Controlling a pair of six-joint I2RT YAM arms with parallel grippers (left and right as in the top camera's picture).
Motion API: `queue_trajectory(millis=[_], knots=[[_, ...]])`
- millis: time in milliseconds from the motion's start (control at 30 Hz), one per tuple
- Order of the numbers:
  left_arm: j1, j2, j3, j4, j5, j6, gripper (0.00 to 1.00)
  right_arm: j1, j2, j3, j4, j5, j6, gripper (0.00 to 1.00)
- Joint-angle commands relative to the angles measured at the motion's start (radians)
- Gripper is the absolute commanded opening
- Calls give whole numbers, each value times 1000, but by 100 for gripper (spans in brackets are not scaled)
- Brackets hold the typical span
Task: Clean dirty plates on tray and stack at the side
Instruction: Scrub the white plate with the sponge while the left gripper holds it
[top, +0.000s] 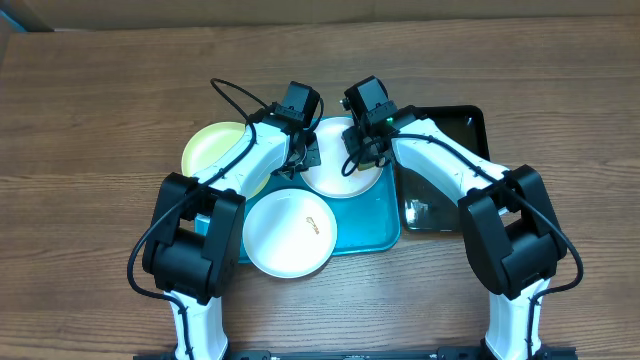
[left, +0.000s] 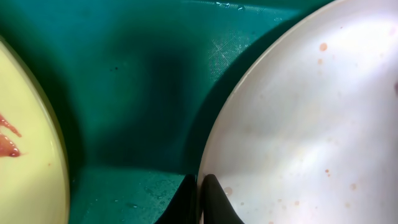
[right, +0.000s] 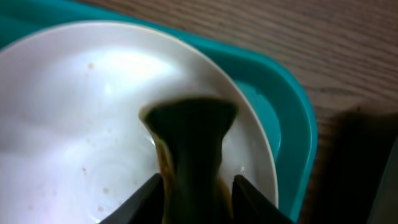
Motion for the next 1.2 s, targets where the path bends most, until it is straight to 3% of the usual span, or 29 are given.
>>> queue_trajectory(millis=[0, 67, 267, 500, 533, 600, 633, 667, 767, 800, 933, 1133, 1167], knots=[[7, 13, -5, -3, 7, 9, 4, -3, -13, 11, -6, 14, -3, 47], [7, 13, -5, -3, 7, 9, 4, -3, -13, 11, -10, 14, -3, 55], [7, 13, -5, -3, 7, 9, 4, -3, -10, 11, -17, 13, 2, 45], [7, 13, -5, -4, 8, 9, 4, -3, 9, 11, -16, 13, 5, 49], [7, 13, -5, -4, 7, 9, 4, -3, 9, 11, -14, 13, 5, 45], [7, 13, -5, -4, 7, 9, 4, -3, 9, 11, -8, 13, 5, 23], [7, 13, -5, -4, 7, 9, 4, -3, 9, 11, -7, 12, 5, 19], [7, 13, -5, -4, 7, 9, 4, -3, 9, 11, -8, 10, 5, 20], [10, 13, -5, -5, 8, 9, 4, -3, 9, 11, -20, 8, 5, 44], [10, 13, -5, -5, 8, 9, 4, -3, 9, 11, -21, 5, 5, 44], [11, 13, -5, -4, 23, 9, 4, -3, 9, -1, -15, 6, 5, 44], [11, 13, -5, -4, 24, 9, 4, -3, 10, -35, 17, 6, 5, 33], [11, 13, -5, -4, 25, 8, 4, -3, 10, -35, 18, 6, 5, 25]])
